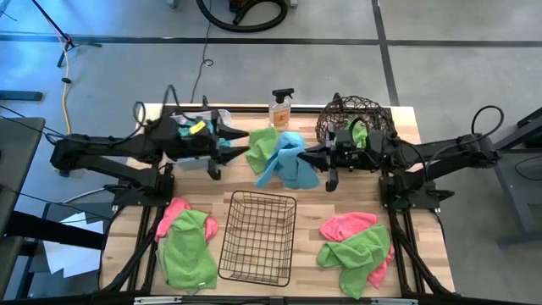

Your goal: Sort microfiber towel by color & place in baskets

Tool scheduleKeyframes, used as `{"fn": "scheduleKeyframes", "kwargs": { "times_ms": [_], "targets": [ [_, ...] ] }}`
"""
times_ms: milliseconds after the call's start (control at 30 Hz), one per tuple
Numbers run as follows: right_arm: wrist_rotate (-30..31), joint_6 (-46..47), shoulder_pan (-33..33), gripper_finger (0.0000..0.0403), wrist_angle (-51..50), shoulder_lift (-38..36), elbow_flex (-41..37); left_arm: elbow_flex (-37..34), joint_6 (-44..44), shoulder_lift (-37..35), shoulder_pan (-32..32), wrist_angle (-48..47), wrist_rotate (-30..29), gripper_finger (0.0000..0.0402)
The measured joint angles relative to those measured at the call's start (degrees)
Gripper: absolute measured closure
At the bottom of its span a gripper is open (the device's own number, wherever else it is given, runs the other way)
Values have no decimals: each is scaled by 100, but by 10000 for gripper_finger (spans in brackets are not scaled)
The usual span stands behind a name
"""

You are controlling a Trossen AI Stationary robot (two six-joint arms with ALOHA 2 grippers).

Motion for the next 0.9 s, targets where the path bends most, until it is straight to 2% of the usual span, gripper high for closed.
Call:
{"fn": "scheduleKeyframes", "kwargs": {
  "times_ms": [133,267,500,767,900],
  "targets": [
    [-179,-19,0,403,279,152,0,0,-320,346,0,261,82,209],
    [-207,0,0,403,372,215,0,54,-858,603,0,345,229,177],
    [-392,-14,0,403,800,367,2,696,-1007,1282,4,330,785,122],
    [-433,-1,120,403,915,373,2,1318,-667,1992,2,151,755,112],
    [-507,-1,133,403,922,372,2,1471,-870,2304,2,195,1028,112]
  ]
}}
